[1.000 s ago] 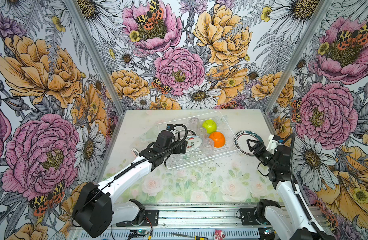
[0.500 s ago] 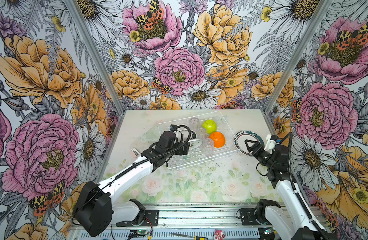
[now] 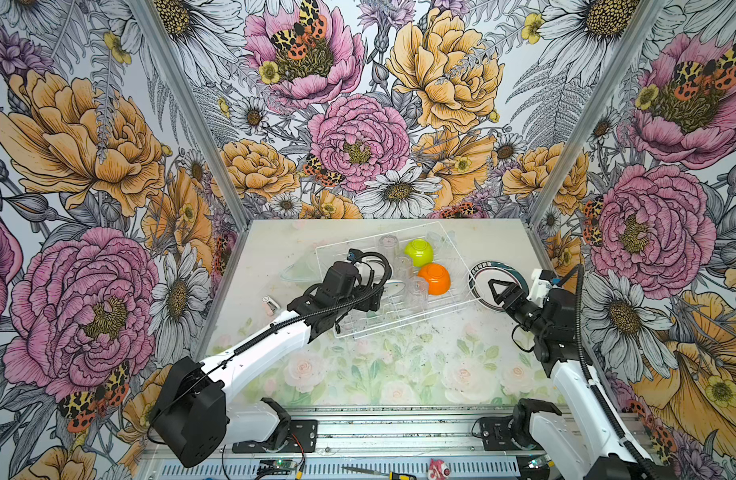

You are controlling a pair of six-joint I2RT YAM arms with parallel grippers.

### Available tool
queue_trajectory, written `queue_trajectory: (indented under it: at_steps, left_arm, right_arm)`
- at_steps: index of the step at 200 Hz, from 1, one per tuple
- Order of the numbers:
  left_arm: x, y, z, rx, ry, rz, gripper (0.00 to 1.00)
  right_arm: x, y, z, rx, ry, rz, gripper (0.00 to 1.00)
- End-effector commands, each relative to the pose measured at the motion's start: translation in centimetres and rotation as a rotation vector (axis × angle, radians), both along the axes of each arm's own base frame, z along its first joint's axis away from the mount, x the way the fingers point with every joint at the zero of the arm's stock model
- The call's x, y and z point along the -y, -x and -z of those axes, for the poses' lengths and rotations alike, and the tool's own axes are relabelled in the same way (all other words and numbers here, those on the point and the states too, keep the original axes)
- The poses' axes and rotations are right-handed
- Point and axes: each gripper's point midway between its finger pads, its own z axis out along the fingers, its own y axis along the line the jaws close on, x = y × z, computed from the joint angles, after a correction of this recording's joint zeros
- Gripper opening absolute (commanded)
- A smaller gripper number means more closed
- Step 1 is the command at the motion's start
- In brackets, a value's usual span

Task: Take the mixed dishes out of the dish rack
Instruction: 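Lower the left gripper toward the next plate in the rack while the right gripper hovers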

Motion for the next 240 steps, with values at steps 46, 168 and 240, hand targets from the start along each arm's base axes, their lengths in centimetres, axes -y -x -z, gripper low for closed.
queue_trajectory:
  at_steps: [46, 168, 240]
  left_arm:
    - [0.6, -0.1, -0.6, 0.024, -0.032, 0.02, 0.86]
    - [-0.4, -1.6, 2.8, 0.038, -0.315, 0.016, 0.62]
    - [-2.7, -2.8, 2.9, 0.118, -0.458, -0.079, 0.47]
  right_arm:
    - [0.1, -0.3, -1.5, 0.036, 0.014, 0.012, 0.76]
    - [0.3, -0.3, -0.9, 0.024, 0.019, 0.02, 0.76]
    - [0.3, -0.3, -0.8, 0.02, 0.017, 0.021, 0.76]
